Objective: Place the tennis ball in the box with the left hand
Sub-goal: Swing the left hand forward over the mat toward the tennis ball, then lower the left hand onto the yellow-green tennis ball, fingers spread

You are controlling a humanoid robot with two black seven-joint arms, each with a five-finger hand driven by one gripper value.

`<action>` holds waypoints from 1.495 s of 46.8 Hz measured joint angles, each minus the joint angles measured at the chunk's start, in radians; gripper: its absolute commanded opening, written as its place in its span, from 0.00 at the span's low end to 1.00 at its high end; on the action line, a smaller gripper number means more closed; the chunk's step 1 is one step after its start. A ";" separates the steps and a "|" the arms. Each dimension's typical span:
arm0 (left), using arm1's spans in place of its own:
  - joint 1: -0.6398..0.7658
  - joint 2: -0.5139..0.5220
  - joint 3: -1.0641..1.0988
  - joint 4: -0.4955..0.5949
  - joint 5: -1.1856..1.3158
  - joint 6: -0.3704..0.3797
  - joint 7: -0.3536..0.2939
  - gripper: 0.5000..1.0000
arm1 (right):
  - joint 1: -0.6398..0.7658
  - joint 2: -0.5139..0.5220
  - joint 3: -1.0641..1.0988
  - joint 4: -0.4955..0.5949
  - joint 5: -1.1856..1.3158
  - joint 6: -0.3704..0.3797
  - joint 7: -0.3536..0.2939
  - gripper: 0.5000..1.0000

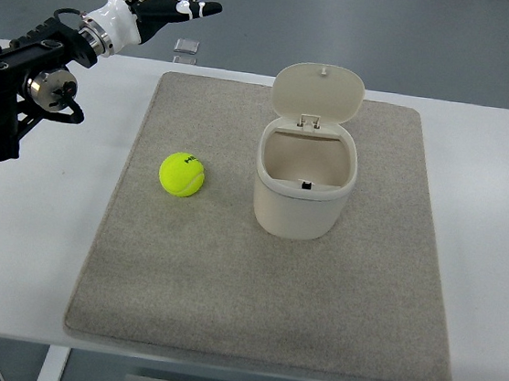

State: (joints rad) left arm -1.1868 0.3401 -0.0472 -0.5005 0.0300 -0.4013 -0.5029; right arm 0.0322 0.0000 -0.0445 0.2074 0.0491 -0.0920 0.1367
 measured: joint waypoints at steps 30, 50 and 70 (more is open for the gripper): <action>-0.112 0.113 0.435 -0.083 0.163 -0.180 -0.003 0.98 | 0.000 0.000 0.000 0.000 0.000 0.000 0.000 0.88; -0.102 0.110 0.427 -0.069 0.207 -0.163 -0.005 0.98 | 0.000 0.000 0.000 0.001 0.000 0.000 0.001 0.88; -0.053 0.091 0.375 -0.053 0.199 -0.107 -0.004 0.98 | 0.000 0.000 0.000 0.000 0.000 0.000 0.000 0.88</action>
State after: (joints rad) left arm -1.2396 0.4308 0.3280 -0.5534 0.2292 -0.5082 -0.5066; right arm 0.0321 0.0000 -0.0445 0.2073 0.0491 -0.0920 0.1369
